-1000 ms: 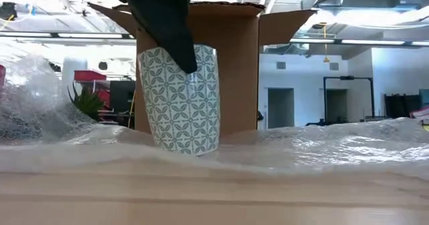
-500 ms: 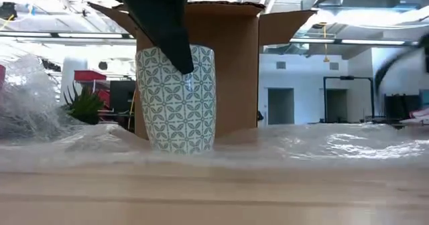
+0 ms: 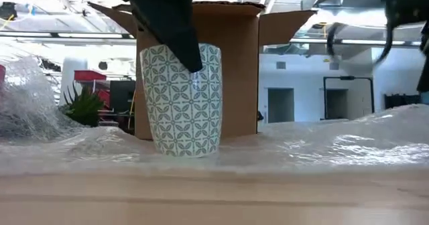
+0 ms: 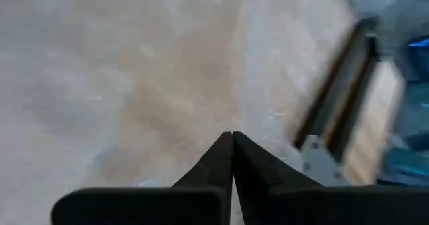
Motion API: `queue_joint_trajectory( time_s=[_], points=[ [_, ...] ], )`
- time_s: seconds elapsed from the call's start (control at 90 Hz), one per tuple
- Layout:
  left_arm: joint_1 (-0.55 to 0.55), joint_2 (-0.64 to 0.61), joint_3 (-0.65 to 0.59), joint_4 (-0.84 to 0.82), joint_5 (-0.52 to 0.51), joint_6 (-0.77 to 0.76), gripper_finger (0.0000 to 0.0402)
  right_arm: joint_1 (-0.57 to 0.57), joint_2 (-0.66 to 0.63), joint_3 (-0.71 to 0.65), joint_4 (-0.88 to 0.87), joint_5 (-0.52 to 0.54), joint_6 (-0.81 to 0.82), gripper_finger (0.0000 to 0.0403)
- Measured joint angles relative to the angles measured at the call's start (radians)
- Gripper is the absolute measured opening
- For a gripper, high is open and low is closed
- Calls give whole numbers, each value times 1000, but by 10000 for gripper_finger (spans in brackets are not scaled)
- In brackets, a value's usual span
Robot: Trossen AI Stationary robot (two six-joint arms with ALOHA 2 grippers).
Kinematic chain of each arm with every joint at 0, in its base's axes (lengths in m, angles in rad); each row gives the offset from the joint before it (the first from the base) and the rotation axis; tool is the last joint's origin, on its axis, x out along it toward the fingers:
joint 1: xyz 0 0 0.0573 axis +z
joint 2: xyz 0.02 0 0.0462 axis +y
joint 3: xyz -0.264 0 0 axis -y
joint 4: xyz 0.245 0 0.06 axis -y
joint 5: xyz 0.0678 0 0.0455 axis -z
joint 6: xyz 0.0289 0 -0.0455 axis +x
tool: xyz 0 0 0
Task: Wrap mug
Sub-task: Pack the white mug with the bubble wrap
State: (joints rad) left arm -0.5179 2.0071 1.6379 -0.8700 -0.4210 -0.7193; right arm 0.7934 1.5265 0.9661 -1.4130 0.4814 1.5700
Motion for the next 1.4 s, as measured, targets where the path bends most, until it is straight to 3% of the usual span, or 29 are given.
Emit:
queue_joint_trajectory(
  time_s=[0.122, 0.311, 0.522, 0.644, 0.811, 0.956, 1.189, 1.4],
  points=[
    [0, 0, 0, 7, -1, 0, 6, 60, -27, 0, 153, 48, -20, 0],
    [0, 7, 0, 22, 2, 8, 6, 117, -28, 0, 469, 101, -216, 0],
    [8, 8, 0, 48, -11, 29, 6, 72, 1, -15, 877, 179, -444, 0],
    [14, 8, 0, 63, -8, 46, 6, 8, 75, -43, 1065, 156, -544, 0],
    [13, -2, 4, 24, 4, 52, 6, -51, 191, -46, 1088, 107, -501, 0],
    [-4, -7, 57, -82, 0, 41, 6, -36, 261, -46, 1083, 63, -412, 0],
    [-23, -12, 114, -218, -3, -16, 6, 28, 291, -45, 1050, 39, -272, 0],
    [-34, -12, 112, -238, 8, -53, 6, 72, 288, -45, 1051, 57, -234, 0]
  ],
)
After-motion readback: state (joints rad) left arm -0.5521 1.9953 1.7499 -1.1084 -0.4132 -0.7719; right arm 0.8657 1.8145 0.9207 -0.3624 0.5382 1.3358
